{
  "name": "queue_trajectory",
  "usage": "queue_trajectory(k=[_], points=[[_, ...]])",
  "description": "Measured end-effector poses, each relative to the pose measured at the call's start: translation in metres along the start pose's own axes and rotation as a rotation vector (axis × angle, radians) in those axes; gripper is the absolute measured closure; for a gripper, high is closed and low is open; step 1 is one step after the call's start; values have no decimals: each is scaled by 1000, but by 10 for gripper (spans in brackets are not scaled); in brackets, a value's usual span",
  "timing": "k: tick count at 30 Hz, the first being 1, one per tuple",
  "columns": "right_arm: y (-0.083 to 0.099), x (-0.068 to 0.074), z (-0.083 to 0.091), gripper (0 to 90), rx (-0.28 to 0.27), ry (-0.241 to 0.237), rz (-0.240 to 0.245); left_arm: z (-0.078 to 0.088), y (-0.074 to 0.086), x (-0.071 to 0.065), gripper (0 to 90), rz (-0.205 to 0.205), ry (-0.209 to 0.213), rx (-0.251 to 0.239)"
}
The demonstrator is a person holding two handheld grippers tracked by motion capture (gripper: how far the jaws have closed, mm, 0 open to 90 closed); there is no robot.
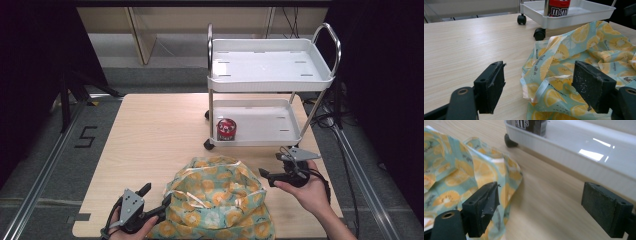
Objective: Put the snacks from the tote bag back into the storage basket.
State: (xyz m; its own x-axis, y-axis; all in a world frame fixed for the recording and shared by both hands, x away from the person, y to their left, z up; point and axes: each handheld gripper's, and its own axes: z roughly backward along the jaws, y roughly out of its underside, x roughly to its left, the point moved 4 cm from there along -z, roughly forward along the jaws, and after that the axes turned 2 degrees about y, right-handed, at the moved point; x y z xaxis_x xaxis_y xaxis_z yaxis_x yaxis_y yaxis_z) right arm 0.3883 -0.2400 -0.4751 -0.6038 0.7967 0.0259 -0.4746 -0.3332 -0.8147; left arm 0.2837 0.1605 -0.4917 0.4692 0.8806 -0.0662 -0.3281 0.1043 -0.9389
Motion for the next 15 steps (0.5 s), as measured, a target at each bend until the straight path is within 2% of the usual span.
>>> queue_trajectory(k=[1,3,4,5,6,10,12,15], points=[[3,-2,1,155,-7,-6,10,0,0,0,253,3,-1,-2],[9,-1,6,155,1,5,-10,0,0,0,253,1,2,-2],[11,-3,8,155,-12,9,7,0,0,0,253,0,1,-1],[14,-2,9,156,-7,0,-12,-1,0,-1,253,11,1,-9],[16,-3,11,155,-7,8,-8,-1,1,0,253,0,0,1],[26,-4,17,156,-2,17,-18,-1,1,-1,253,-1,-1,0],[32,-3,17,156,-7,8,-31,-2,1,-1,253,0,0,-1],[39,-5,19,156,-9,21,-19,-3,2,0,253,-2,6,-10]])
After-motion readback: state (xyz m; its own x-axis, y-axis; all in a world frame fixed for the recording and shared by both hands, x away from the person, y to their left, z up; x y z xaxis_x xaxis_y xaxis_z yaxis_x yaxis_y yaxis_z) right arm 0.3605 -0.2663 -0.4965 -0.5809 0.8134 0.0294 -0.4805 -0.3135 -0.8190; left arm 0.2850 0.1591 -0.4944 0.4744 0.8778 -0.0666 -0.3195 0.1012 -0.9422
